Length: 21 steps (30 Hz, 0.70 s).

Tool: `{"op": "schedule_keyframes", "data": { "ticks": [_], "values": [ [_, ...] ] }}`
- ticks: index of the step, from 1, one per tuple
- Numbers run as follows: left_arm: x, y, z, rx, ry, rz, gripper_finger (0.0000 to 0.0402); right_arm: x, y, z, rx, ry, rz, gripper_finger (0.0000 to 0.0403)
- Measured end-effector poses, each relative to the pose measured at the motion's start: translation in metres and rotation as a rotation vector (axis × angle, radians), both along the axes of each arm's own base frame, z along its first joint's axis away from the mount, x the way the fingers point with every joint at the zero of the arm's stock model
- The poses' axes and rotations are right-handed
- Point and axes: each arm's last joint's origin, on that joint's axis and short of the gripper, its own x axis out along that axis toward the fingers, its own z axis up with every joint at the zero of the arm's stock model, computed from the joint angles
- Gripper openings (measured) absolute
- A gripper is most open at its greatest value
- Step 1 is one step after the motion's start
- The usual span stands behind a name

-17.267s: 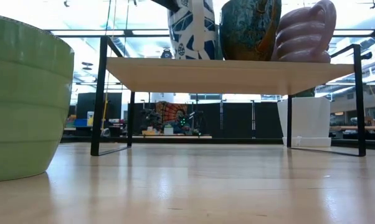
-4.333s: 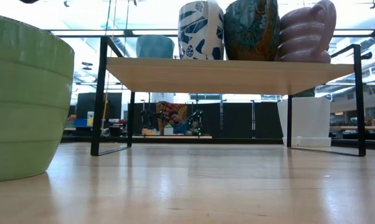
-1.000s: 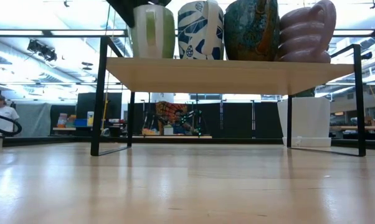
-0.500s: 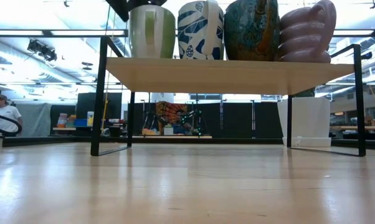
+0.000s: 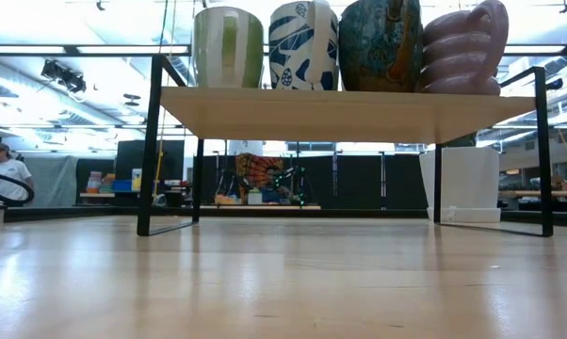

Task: Place coffee mugs
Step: Return to Home Position

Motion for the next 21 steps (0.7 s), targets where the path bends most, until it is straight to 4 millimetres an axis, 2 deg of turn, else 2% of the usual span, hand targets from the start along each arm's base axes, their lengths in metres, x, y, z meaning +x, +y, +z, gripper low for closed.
{"op": "schedule_keyframes", "data": {
  "ticks": [7,13,16,21],
  "values": [
    [-0.017,0.000,0.028,-0.124,-0.186,0.048,0.0133,-0.002,-0.006,0.003,-0.019,0.001,-0.012,0.0111],
    [-0.028,0.001,0.035,-0.166,-0.206,0.091,0.0133,-0.002,-0.012,0.002,-0.060,0.035,-0.021,0.0090],
    [-0.035,0.001,0.032,-0.196,-0.224,0.097,0.0132,-0.007,-0.018,0.000,-0.085,0.074,-0.056,0.0079],
    [-0.050,0.002,0.001,-0.218,-0.199,0.120,0.0122,-0.015,-0.027,-0.003,-0.099,0.112,-0.133,0.0059]
  ]
}}
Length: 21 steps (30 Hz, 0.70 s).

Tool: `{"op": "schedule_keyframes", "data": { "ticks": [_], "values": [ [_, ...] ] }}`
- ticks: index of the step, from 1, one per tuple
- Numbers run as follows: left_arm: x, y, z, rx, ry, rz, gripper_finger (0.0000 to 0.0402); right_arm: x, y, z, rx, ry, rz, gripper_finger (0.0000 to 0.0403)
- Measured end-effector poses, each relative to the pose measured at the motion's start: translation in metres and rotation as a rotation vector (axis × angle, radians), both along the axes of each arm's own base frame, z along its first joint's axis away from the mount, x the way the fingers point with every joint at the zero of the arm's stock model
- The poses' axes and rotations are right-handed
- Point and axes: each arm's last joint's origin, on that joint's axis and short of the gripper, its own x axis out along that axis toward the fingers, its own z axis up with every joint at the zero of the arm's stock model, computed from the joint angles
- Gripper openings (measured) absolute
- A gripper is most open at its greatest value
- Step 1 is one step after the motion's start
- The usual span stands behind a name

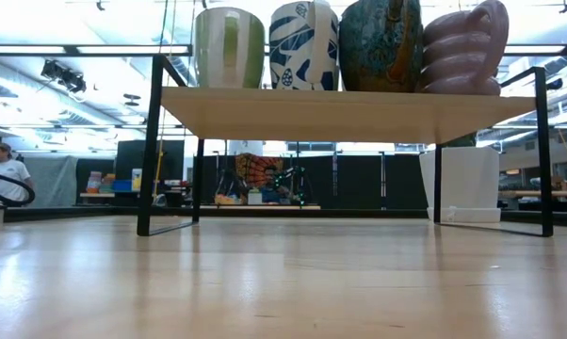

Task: Place coffee mugs
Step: Return to Home Position

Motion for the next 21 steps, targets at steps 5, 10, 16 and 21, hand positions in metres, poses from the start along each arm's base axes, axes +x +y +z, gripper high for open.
{"op": "schedule_keyframes", "data": {
  "ticks": [5,10,16,21],
  "values": [
    [-0.025,0.002,-0.012,-0.040,-0.106,0.031,0.0117,-0.008,-0.009,-0.003,0.035,-0.025,-0.013,0.0036],
    [-0.049,0.004,-0.018,-0.092,-0.237,0.063,0.0117,-0.019,-0.020,-0.013,0.083,-0.074,0.001,0.0008],
    [-0.075,0.007,-0.038,-0.154,-0.334,0.097,0.0117,-0.036,-0.037,-0.017,0.164,-0.193,0.085,0.0006],
    [-0.095,0.009,-0.059,-0.209,-0.434,0.123,0.0117,-0.053,-0.054,-0.024,0.219,-0.279,0.121,0.0005]
  ]
}}
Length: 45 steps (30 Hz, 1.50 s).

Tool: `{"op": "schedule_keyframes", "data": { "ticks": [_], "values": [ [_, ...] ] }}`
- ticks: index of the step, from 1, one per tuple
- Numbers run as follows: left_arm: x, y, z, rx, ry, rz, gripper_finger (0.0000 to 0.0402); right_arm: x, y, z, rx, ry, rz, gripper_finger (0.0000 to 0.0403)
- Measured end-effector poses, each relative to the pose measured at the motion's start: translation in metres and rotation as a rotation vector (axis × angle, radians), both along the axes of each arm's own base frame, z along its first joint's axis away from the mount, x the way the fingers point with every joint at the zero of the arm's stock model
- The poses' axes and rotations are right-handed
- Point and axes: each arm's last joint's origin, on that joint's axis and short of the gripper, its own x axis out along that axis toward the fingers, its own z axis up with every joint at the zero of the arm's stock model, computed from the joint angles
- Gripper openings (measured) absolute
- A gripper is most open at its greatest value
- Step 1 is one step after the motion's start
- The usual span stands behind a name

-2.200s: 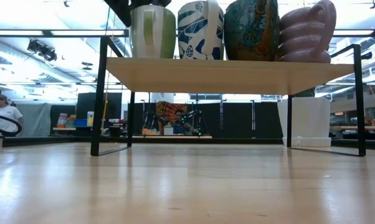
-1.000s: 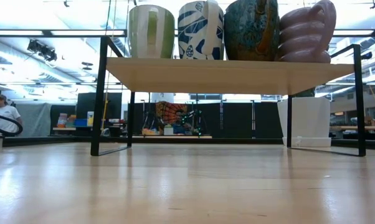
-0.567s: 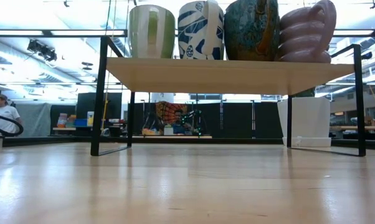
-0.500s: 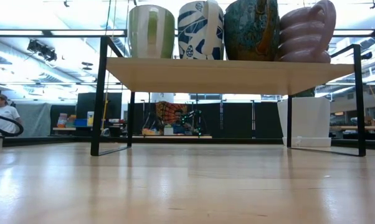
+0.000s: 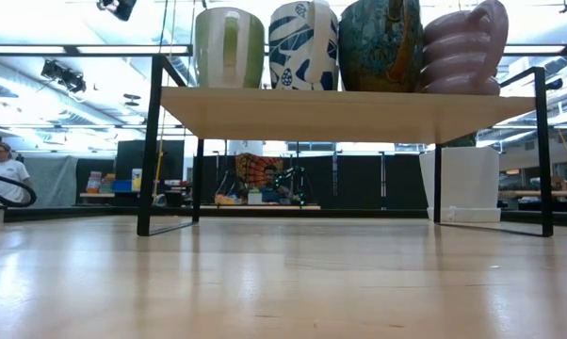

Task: Place coffee mugs
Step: Return to Home Position

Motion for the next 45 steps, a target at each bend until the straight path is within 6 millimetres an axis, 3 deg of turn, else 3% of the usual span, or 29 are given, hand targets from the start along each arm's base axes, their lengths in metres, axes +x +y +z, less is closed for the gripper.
{"op": "schedule_keyframes", "data": {
  "ticks": [10,18,23,29,38,45],
  "values": [
    [-0.043,0.007,-0.028,-0.081,-0.281,0.110,0.0116,-0.034,-0.025,-0.006,0.063,-0.251,0.072,0.0003],
    [-0.062,0.008,-0.050,-0.131,-0.385,0.115,0.0116,-0.045,-0.034,-0.016,0.063,-0.380,0.160,0.0003],
    [-0.066,0.009,-0.071,-0.174,-0.419,0.129,0.0116,-0.050,-0.034,-0.019,-0.027,-0.444,0.266,0.0003],
    [-0.065,0.009,-0.090,-0.192,-0.478,0.143,0.0116,-0.064,-0.048,-0.029,-0.015,-0.492,0.288,0.0003],
    [-0.058,0.010,-0.102,-0.202,-0.482,0.188,0.0116,-0.084,-0.073,-0.056,0.005,-0.599,0.283,0.0003],
    [-0.054,0.010,-0.110,-0.204,-0.479,0.186,0.0116,-0.090,-0.079,-0.084,0.026,-0.677,0.302,0.0003]
  ]
}}
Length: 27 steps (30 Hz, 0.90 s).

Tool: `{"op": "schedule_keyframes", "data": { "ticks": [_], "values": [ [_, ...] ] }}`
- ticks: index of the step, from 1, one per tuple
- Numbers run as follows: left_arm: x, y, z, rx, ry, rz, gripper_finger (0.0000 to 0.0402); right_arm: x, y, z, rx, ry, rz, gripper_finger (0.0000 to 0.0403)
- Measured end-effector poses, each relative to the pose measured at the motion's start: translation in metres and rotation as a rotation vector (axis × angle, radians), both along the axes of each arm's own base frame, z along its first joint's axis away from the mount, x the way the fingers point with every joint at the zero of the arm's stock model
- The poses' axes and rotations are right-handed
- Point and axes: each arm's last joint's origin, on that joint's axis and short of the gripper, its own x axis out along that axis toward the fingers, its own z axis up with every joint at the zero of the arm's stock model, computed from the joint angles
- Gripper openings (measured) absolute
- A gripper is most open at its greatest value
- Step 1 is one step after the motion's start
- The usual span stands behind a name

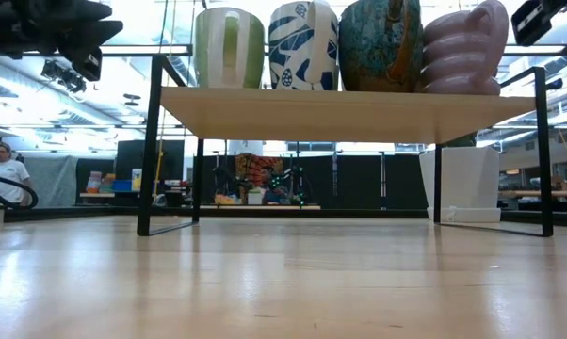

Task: Place coffee mugs
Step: Return to Home Position

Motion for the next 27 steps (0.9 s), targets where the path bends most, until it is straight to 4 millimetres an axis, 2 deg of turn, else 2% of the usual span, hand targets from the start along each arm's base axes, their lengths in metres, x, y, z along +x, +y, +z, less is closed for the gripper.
{"op": "schedule_keyframes", "data": {
  "ticks": [10,16,22,27],
  "values": [
    [0.007,-0.002,-0.017,0.016,-0.015,-0.042,0.0116,0.001,0.005,-0.038,-0.009,-0.168,0.082,0.0003],
    [0.007,-0.003,-0.016,0.047,-0.026,-0.066,0.0116,0.003,0.009,-0.063,0.009,-0.253,0.119,0.0003],
    [0.007,-0.003,-0.016,0.062,-0.026,-0.069,0.0116,0.005,0.009,-0.065,0.033,-0.233,0.126,0.0002],
    [0.007,-0.003,-0.016,0.062,-0.021,-0.072,0.0116,0.007,0.010,-0.072,-0.013,-0.172,0.107,0.0004]
  ]
}}
